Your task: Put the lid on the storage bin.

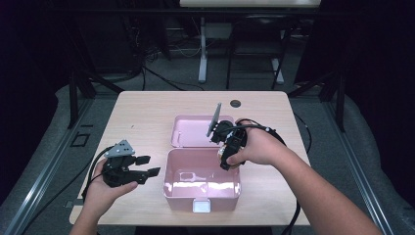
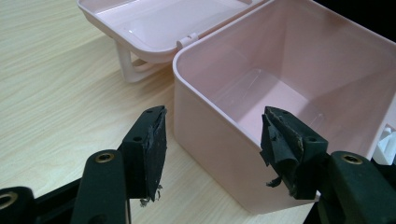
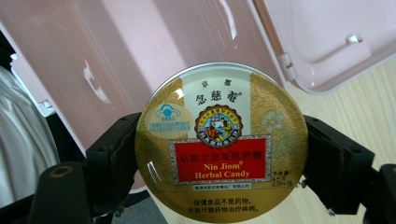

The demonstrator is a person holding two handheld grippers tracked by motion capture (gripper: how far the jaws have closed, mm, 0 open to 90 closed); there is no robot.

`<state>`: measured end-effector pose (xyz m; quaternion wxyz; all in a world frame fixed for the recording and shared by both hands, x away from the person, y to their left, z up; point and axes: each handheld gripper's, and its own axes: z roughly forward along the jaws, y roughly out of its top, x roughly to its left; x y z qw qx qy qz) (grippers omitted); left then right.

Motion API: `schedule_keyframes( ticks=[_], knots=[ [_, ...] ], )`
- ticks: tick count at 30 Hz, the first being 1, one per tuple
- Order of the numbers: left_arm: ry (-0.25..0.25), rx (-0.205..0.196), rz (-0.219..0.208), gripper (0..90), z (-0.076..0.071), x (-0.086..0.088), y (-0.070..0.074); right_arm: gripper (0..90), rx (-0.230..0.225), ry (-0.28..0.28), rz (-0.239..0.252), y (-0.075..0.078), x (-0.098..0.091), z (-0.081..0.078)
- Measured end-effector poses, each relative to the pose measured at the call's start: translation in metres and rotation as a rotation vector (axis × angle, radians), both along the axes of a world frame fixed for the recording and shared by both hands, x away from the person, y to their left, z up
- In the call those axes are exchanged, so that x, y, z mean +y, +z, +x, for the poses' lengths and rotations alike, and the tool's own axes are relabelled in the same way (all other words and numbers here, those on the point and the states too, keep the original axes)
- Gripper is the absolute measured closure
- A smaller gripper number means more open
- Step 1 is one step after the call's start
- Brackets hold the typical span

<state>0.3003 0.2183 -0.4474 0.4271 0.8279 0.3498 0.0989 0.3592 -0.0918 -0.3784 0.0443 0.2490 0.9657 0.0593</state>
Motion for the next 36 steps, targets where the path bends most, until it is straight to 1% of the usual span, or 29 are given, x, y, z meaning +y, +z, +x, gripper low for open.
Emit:
schedule_keyframes(
  ticks=[3,8,12,20,22,26,29,32,36],
  knots=[
    [0.000,0.001,0.001,40.6,0.000,0.000,0.000,19.8,-0.006,0.020,0.002,-0.001,0.002,0.000],
    [0.000,-0.005,-0.001,40.6,0.000,0.001,0.000,19.8,-0.009,0.051,-0.014,-0.002,0.004,0.002],
    [0.001,-0.007,0.001,40.6,0.000,0.001,0.001,19.8,-0.002,0.086,-0.022,-0.003,0.005,0.002],
    [-0.001,-0.006,0.001,40.6,0.000,0.001,0.001,19.8,0.019,0.179,-0.041,-0.009,0.010,0.001],
    [0.002,-0.009,0.003,40.6,0.001,0.001,0.001,19.8,0.027,0.193,-0.047,-0.011,0.010,0.001],
    [-0.005,-0.005,0.001,40.7,0.001,0.001,0.000,19.8,0.023,0.212,-0.067,-0.015,0.013,0.000],
    [-0.004,-0.017,0.000,40.6,0.001,0.000,0.000,19.8,0.020,0.251,-0.062,-0.018,0.015,-0.001],
    [-0.004,-0.018,0.000,40.6,0.000,0.000,0.000,19.8,0.030,0.282,-0.058,-0.023,0.015,-0.001],
    [0.005,-0.008,0.017,40.6,0.001,0.000,0.000,19.8,0.042,0.316,-0.058,-0.027,0.015,-0.001]
  ],
)
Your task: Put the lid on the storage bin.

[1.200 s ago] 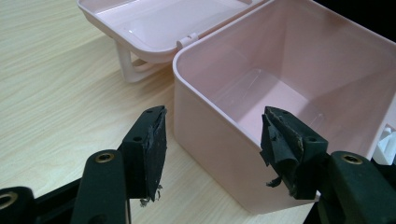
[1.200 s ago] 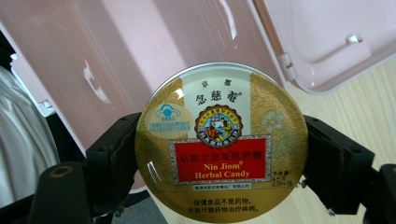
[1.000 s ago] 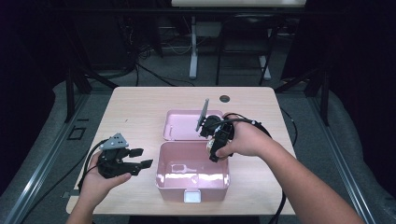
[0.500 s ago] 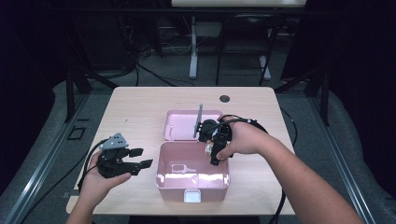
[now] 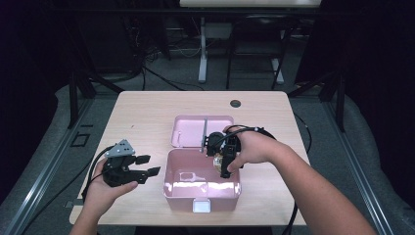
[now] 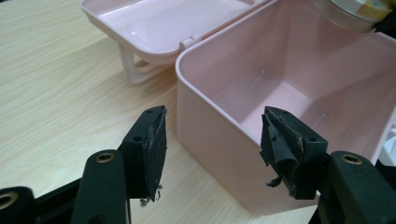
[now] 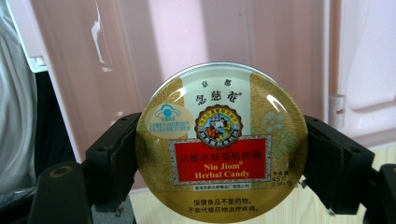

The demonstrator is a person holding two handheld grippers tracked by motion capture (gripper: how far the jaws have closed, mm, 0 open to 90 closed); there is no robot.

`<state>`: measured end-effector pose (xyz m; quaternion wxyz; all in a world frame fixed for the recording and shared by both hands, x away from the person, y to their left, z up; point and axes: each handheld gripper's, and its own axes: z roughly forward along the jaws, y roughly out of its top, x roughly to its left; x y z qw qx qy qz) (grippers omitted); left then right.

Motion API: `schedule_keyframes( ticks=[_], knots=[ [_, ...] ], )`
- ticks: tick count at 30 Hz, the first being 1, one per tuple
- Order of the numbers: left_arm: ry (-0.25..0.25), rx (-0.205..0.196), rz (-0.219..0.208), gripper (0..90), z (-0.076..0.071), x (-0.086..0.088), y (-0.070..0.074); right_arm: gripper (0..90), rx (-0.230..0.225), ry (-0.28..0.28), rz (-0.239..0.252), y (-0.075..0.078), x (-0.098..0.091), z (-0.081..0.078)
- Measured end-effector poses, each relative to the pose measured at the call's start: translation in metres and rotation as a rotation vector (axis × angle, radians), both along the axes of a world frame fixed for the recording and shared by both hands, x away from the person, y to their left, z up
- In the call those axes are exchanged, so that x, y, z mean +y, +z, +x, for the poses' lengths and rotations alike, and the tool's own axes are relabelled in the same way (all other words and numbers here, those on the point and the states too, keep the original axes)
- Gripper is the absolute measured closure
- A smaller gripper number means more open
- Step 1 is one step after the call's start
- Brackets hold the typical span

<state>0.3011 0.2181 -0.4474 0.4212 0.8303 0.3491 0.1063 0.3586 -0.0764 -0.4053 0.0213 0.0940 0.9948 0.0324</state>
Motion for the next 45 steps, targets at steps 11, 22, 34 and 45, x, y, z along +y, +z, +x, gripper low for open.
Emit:
schedule_keyframes(
  ticks=[11,22,34,45],
  knots=[
    [0.007,-0.008,0.002,40.6,0.000,0.000,-0.001,19.8,-0.013,0.026,-0.022,-0.006,0.000,0.000],
    [-0.003,-0.002,0.020,43.2,0.000,-0.002,-0.001,19.8,-0.005,0.045,-0.025,-0.016,0.004,-0.003],
    [-0.013,0.003,0.034,48.8,-0.001,-0.006,-0.003,19.8,-0.019,0.063,-0.040,-0.024,0.006,-0.003],
    [-0.017,0.011,0.027,50.7,-0.001,-0.010,-0.005,19.8,-0.013,0.053,-0.063,-0.039,0.005,-0.003]
  ],
)
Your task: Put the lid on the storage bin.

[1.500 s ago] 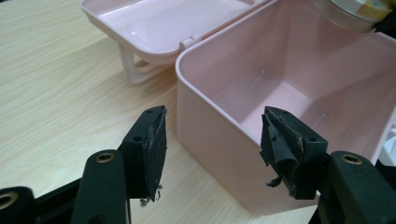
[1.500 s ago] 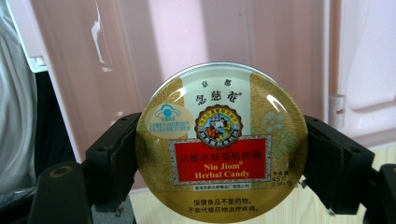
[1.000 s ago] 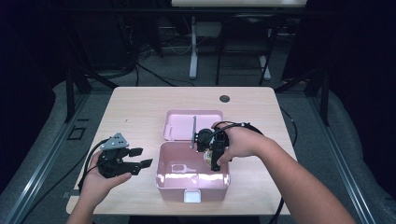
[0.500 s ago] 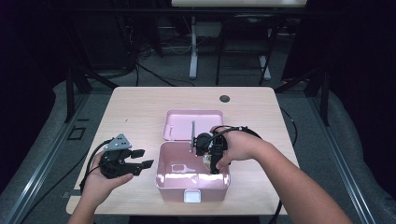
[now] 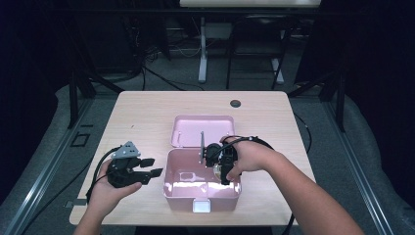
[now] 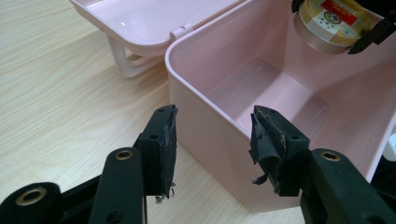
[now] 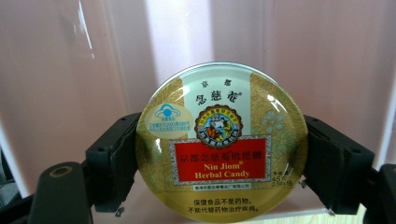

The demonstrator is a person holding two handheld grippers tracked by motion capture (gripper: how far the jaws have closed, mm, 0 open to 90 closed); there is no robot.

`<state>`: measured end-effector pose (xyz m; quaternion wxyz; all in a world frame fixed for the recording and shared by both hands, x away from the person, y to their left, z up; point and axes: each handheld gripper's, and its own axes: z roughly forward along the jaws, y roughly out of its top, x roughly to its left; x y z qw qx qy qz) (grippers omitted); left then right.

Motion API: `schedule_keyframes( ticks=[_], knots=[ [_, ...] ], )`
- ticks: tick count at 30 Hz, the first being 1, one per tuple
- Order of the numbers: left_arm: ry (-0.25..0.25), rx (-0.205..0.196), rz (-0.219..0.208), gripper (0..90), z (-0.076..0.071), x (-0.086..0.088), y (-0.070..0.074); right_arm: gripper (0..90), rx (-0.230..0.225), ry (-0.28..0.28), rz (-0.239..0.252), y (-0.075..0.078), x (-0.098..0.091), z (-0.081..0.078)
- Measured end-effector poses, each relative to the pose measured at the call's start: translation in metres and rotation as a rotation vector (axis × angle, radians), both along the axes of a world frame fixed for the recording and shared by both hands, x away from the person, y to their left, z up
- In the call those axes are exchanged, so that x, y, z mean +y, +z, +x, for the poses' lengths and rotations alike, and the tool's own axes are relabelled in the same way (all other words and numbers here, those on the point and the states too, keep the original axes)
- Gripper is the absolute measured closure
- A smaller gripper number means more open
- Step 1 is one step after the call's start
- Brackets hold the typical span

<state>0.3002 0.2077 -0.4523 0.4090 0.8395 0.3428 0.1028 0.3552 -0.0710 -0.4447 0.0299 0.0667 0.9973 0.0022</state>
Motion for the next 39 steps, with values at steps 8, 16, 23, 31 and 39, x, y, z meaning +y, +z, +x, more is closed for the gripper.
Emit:
schedule_keyframes(
  ticks=[8,16,23,31,39],
  knots=[
    [-0.014,0.011,0.005,54.0,0.000,-0.005,-0.003,19.8,0.020,-0.005,0.009,-0.010,0.001,0.000],
    [-0.013,0.009,0.001,54.8,0.000,-0.005,-0.004,19.8,0.024,-0.005,0.006,-0.016,0.002,0.000],
    [-0.011,0.007,0.005,54.9,0.000,-0.005,-0.004,19.8,0.031,-0.006,-0.012,-0.027,0.002,-0.001],
    [-0.014,0.010,0.006,54.9,0.000,-0.004,-0.003,19.8,0.023,0.000,-0.031,-0.031,0.005,-0.001],
    [-0.013,0.013,0.002,54.9,0.000,-0.004,-0.003,19.8,0.017,0.001,-0.044,-0.036,0.006,-0.001]
  ],
)
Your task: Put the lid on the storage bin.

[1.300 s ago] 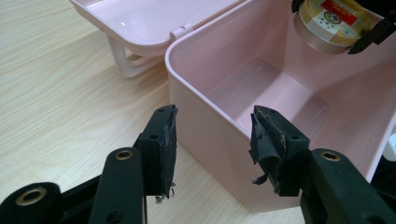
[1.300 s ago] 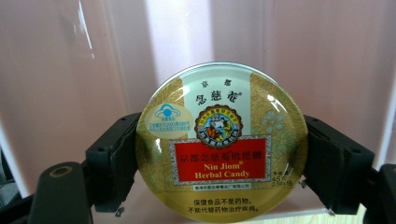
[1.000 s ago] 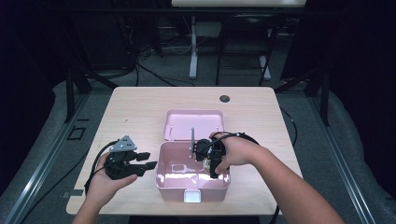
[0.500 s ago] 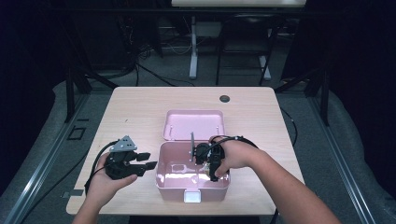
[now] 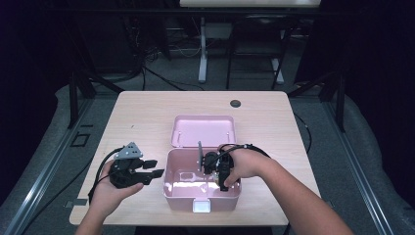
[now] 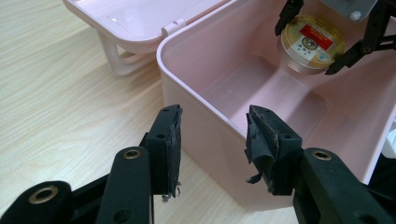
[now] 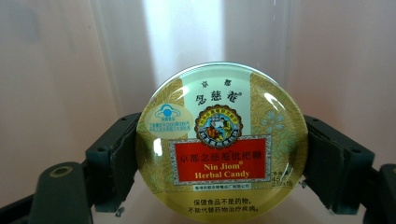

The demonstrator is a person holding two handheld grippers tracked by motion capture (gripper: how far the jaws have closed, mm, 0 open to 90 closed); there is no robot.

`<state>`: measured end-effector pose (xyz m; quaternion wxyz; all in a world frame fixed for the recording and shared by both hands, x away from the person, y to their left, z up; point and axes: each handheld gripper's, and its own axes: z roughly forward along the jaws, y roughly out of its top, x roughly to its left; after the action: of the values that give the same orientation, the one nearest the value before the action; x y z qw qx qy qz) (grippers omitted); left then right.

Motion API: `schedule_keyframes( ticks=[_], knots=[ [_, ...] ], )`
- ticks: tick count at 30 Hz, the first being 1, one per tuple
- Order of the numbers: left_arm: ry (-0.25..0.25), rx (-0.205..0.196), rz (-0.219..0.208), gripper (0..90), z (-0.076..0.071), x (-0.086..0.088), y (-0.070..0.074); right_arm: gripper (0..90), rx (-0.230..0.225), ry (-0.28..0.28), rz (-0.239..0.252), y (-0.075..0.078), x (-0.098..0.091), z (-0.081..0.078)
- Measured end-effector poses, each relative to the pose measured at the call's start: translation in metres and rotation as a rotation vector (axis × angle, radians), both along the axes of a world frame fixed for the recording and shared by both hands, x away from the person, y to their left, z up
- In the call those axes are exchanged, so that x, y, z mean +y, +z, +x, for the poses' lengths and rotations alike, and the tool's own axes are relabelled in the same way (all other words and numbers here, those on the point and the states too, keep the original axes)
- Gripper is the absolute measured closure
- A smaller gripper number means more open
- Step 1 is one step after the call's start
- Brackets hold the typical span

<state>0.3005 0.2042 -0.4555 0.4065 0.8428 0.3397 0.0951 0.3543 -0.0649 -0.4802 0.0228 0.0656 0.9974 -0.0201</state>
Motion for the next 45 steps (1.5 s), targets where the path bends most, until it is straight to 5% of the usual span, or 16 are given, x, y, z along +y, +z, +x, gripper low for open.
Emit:
schedule_keyframes(
  ticks=[45],
  knots=[
    [-0.009,0.002,0.005,54.9,0.000,-0.001,-0.001,19.8,0.011,0.041,0.007,-0.026,0.000,-0.004]
  ],
)
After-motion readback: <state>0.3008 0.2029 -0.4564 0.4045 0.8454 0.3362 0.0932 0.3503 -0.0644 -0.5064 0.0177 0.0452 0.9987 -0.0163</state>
